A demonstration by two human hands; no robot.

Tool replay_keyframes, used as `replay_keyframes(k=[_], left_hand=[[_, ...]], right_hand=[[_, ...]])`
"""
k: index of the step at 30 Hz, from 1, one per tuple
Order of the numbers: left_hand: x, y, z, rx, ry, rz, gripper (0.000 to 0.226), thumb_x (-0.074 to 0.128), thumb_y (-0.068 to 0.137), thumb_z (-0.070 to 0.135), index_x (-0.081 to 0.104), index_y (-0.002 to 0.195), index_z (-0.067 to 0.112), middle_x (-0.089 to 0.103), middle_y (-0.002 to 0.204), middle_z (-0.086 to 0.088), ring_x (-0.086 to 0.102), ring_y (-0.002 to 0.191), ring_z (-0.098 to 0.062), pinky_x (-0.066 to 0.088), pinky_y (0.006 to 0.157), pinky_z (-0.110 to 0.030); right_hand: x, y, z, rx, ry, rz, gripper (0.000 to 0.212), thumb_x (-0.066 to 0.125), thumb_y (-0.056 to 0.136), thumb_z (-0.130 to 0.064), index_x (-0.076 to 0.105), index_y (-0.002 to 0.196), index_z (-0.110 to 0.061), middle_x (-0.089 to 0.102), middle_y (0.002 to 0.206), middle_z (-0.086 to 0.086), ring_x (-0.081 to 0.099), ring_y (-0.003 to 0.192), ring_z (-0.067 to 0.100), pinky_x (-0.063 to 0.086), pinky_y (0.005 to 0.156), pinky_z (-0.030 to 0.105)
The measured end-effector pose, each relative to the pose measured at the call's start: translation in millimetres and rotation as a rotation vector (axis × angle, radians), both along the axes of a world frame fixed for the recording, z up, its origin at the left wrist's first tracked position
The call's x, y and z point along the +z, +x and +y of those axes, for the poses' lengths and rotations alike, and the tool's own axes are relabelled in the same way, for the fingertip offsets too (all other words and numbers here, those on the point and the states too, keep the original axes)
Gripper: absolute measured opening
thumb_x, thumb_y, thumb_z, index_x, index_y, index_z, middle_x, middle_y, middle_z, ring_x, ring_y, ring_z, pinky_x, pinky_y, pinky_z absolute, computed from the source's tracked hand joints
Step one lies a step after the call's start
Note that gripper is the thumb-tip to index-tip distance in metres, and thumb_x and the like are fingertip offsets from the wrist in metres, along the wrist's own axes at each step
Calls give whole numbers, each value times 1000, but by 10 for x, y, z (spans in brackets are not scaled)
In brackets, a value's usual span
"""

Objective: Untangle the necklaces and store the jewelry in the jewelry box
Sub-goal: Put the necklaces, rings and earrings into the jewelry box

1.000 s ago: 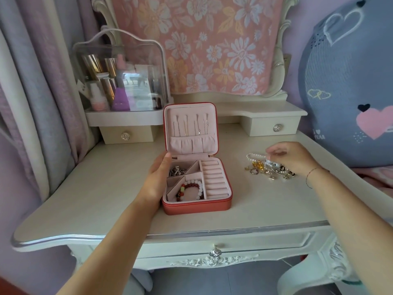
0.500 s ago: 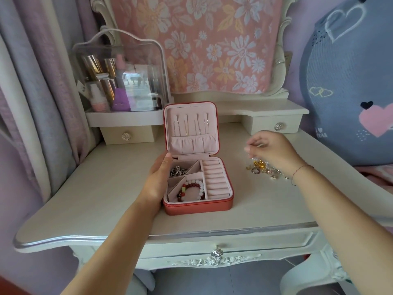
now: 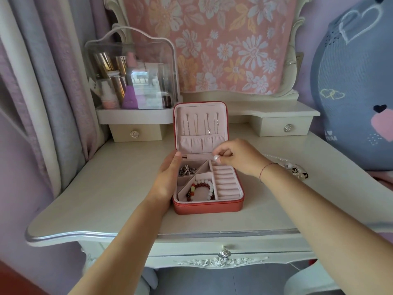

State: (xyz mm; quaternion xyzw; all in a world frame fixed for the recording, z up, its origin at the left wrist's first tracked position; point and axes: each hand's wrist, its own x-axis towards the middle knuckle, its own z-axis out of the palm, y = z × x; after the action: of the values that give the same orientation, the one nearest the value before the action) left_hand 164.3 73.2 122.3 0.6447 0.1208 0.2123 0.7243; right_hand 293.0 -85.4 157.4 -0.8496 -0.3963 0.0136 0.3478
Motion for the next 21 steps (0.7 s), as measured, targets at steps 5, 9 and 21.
replay_keyframes(k=[5, 9, 21], left_hand=[[-6, 15, 3, 17, 5, -1, 32, 40, 104, 32, 60, 125, 17, 70, 114, -6, 72, 93, -17, 56, 65, -24], [-3, 16, 1, 19, -6, 5, 32, 41, 103, 32, 59, 125, 17, 70, 114, -6, 72, 93, -18, 56, 65, -26], [26, -25, -10, -12, -4, 2, 34, 38, 104, 30, 57, 127, 14, 71, 113, -8, 73, 87, -17, 56, 63, -24]], right_hand=[[-21, -18, 39, 48, -51, -57, 18, 69, 86, -11, 73, 103, -14, 60, 89, -10, 56, 78, 4, 40, 69, 6], [-74, -42, 41, -1, 28, -47, 14, 72, 83, -8, 70, 96, -10, 57, 75, -13, 52, 67, -1, 40, 61, 4], [-172, -115, -67, -36, 123, -104, 26, 71, 84, -12, 71, 109, -11, 61, 94, -4, 58, 81, 9, 47, 80, 19]])
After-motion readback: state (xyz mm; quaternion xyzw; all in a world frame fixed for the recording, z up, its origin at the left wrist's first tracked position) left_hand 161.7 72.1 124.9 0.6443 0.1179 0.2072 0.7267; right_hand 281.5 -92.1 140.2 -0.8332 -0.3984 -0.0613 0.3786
